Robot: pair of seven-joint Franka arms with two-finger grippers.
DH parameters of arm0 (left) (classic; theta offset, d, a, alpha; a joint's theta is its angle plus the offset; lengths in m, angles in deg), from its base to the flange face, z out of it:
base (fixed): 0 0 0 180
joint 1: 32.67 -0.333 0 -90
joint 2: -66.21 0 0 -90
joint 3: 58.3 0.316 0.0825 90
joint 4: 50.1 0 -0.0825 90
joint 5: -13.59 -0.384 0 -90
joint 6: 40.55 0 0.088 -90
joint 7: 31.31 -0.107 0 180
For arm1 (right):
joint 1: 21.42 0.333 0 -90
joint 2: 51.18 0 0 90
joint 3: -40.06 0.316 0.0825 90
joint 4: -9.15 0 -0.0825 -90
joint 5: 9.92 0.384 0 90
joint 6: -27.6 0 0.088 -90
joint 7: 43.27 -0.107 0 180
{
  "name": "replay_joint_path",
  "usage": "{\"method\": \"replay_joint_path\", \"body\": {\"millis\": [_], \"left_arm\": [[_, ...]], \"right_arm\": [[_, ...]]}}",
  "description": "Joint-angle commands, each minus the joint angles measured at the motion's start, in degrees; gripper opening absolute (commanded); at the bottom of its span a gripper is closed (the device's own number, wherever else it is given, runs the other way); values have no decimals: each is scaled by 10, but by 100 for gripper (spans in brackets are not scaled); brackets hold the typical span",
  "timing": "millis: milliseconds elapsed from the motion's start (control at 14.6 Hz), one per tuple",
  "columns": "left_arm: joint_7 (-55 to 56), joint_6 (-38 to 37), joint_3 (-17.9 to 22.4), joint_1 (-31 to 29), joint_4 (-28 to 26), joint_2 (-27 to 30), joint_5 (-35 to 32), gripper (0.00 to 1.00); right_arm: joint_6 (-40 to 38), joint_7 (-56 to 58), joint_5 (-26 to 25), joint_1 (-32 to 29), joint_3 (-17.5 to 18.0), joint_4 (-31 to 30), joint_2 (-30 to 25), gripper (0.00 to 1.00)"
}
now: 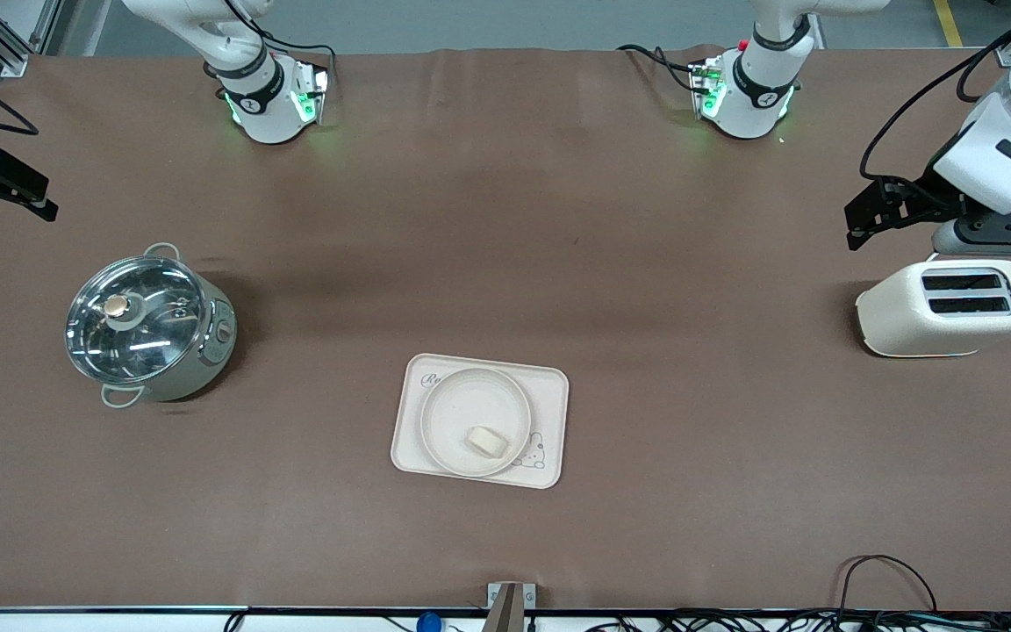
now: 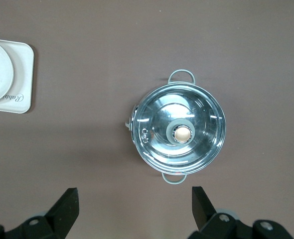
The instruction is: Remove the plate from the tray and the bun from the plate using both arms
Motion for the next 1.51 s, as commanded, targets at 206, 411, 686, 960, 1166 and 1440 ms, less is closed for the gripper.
{"method": "replay_joint_path", "body": {"millis": [206,411,686,960,1166,1440], "left_arm": [[22,-11,0,-1,14,2,9,100],[27,-12,0,4,13,2,0,100],[27,-12,-1,3,13,1,1,100],[21,-17,0,-2,13,1,2,100],[24,-17,0,-2,12,1,2,100],[27,-17,0,-1,10,0,3,100]], "right_arm": [[4,-5,-4,2,0,2,-2,100],[12,-5,9,9,1,1,1,100],[66,-6,82,28,0,-2,82,100],[156,-64,94,92,1,2,155,100],[218,-135,142,140,1,3,219,100],[279,-231,153,215,1,4,293,100]]}}
